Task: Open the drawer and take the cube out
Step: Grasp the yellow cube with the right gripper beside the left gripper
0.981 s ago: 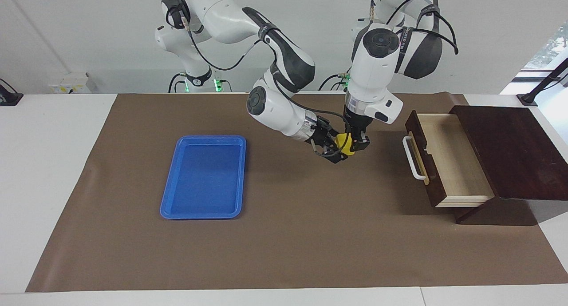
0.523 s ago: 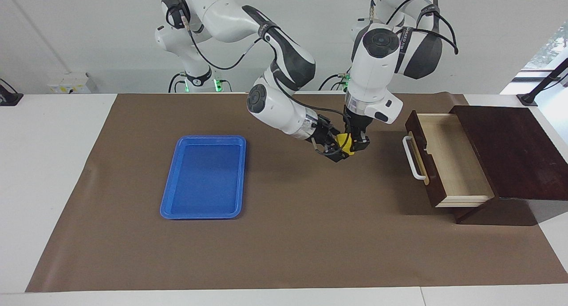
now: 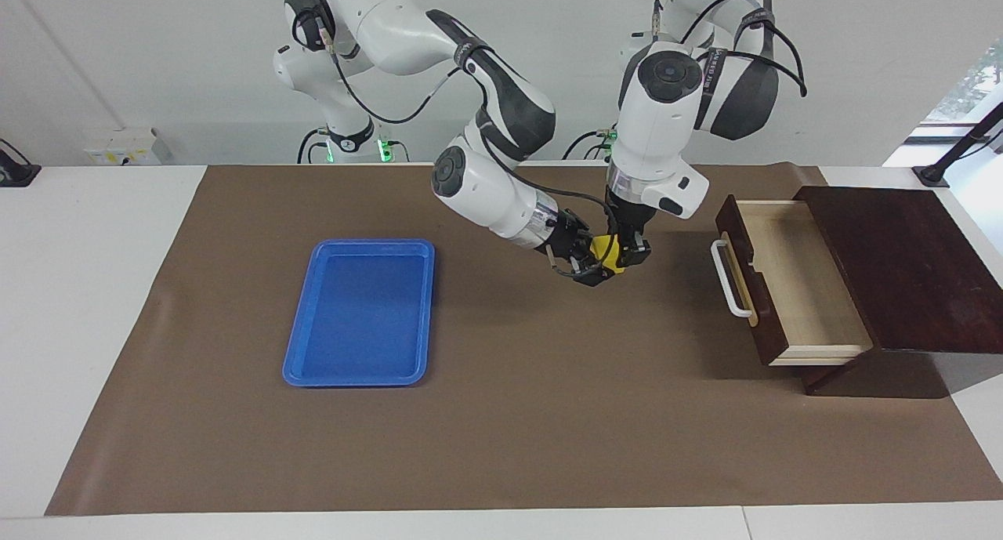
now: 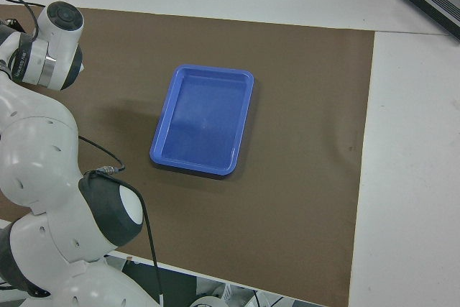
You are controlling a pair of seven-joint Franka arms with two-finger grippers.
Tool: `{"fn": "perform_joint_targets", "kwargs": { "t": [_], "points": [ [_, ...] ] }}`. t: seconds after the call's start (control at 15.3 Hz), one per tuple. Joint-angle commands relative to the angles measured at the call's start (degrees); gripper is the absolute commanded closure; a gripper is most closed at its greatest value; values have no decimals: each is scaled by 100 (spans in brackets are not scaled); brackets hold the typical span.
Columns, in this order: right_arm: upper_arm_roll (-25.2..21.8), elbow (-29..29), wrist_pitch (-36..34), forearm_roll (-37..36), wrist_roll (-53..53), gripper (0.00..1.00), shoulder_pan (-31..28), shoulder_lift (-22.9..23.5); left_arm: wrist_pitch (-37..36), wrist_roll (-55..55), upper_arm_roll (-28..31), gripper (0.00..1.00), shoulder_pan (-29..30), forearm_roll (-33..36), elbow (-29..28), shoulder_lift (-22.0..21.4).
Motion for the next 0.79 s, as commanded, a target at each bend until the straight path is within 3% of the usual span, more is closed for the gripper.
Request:
{"fn": "perform_joint_targets", "kwargs": {
  "t": [0.0,0.07,0.13,0.2,0.26,0.52,0.72],
  "points": [
    [31,33,-42,-142,173,100,-39,-14,113,-61,64,100,-72,81,74,35],
    [31,33,-42,-142,173,100,-48,-22,113,-52,64,100,-72,72,83,35],
    [31,33,-42,-142,173,100,-48,-22,105,-52,64,66,-54,55,92,35],
    [31,33,-42,-133,173,100,-48,-14,87,-43,64,14,-37,54,100,26],
    [31,33,-42,-124,182,100,-57,-14,87,-34,64,0,-28,54,109,26],
    [14,42,-51,-106,182,100,-66,-14,96,342,90,0,51,63,-39,0],
    [5,42,-138,-115,182,100,-214,-22,463,720,99,0,375,63,-583,-167]
  ]
}}
